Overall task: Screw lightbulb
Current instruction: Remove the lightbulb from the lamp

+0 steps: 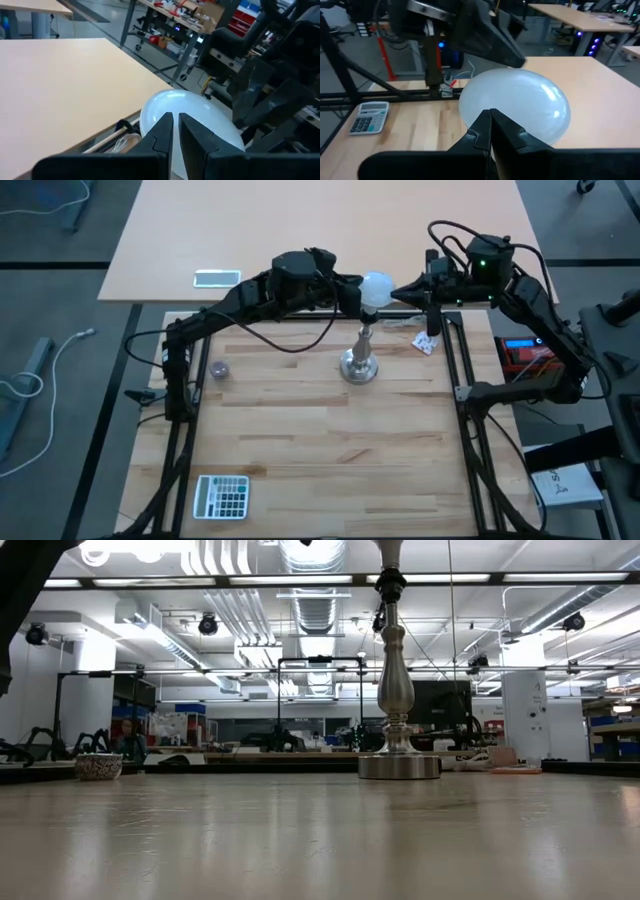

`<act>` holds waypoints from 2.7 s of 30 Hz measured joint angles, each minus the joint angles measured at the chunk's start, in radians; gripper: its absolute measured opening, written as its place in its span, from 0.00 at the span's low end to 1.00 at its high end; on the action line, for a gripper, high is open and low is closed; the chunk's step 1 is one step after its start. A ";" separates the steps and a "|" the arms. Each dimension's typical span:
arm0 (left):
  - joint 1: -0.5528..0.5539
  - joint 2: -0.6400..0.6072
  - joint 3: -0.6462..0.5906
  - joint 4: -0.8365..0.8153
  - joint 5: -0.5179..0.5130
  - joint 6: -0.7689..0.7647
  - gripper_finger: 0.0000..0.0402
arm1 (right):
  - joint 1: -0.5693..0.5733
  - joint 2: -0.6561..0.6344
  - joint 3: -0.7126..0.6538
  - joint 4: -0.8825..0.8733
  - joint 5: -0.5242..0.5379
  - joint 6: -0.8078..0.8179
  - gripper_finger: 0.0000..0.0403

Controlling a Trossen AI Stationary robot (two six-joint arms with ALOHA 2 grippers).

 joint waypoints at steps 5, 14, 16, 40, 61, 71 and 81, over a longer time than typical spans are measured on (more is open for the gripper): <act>0.000 0.002 0.000 0.001 0.049 -0.037 0.05 | 0.000 0.016 -0.001 0.000 0.020 -0.034 0.00; -0.004 0.001 0.000 0.014 0.141 -0.105 0.05 | 0.001 0.037 0.001 0.016 0.061 -0.080 0.00; -0.008 0.002 -0.001 0.024 0.160 -0.104 0.05 | 0.001 0.039 0.000 0.024 0.087 -0.099 0.00; 0.015 -0.021 0.020 -0.013 -0.082 0.050 0.05 | 0.000 0.023 0.043 -0.004 0.102 0.005 0.00; 0.032 -0.003 0.005 -0.025 0.010 -0.119 0.35 | 0.000 0.016 0.047 -0.072 0.095 -0.009 0.00; 0.034 0.009 0.005 -0.007 0.080 -0.132 0.50 | 0.000 0.008 0.047 -0.076 0.095 -0.032 0.00; 0.032 0.007 0.005 0.044 0.096 -0.115 0.41 | 0.000 -0.007 0.067 -0.063 0.110 -0.043 0.00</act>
